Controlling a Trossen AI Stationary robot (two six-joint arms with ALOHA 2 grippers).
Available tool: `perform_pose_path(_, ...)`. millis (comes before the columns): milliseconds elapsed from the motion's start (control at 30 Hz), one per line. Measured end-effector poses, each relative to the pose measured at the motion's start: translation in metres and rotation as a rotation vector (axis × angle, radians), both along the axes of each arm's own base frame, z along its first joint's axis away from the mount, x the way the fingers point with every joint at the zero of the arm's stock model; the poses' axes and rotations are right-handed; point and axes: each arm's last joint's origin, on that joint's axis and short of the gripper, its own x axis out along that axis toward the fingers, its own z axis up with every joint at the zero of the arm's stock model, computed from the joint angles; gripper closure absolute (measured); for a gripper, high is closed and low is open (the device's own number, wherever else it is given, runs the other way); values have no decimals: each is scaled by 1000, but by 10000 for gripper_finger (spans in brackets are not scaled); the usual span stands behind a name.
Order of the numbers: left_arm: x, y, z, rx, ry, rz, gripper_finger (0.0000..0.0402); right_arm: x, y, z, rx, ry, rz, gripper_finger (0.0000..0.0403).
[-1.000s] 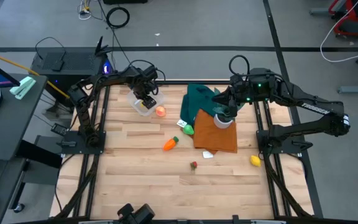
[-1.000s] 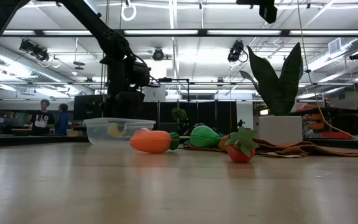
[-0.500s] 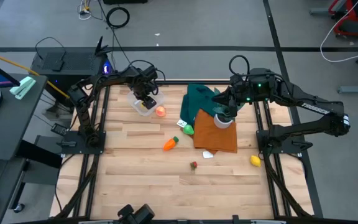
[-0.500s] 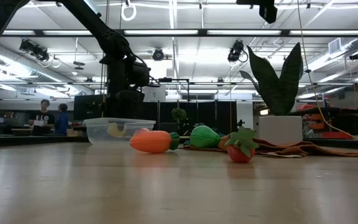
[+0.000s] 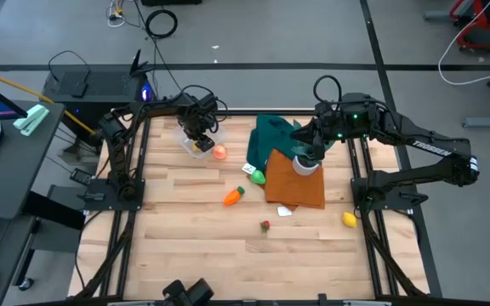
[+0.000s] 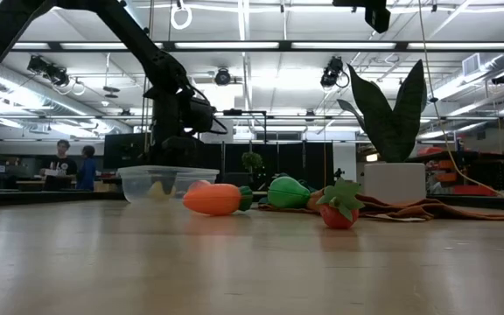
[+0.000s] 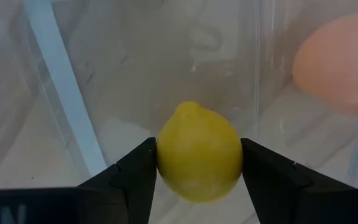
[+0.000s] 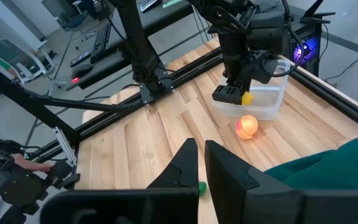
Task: Pick and placing Produce into tupperware
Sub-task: Put the top lemon into the transparent container, then put the carrot into the transparent container
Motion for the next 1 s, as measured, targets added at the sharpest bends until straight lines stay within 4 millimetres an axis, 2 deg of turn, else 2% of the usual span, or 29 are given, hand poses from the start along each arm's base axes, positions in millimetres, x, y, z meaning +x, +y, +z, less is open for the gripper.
perform_pose_path(100, 0, 0, 0, 0, 0, 0, 179, 0, 0, 0, 0, 0, 0, 403)
perform_pose_path(400, 3, 0, -1, 16, -14, 0, 103, 0, 0, 0, -1, 0, 0, 403)
perform_pose_path(567, 2, 0, 6, 59, -7, -5, 90, 0, 0, 0, -1, 0, 1, 403)
perform_pose_path(667, 1, 1, 23, 85, -33, -5, 96, 0, 0, 0, -1, 0, 1, 403)
perform_pose_path(900, 3, 3, 84, 168, -101, -21, 108, 0, 0, 0, -2, 1, 1, 403)
perform_pose_path(1000, 4, 3, 102, 190, -127, -22, 108, 0, 0, 0, -2, 1, 1, 403)
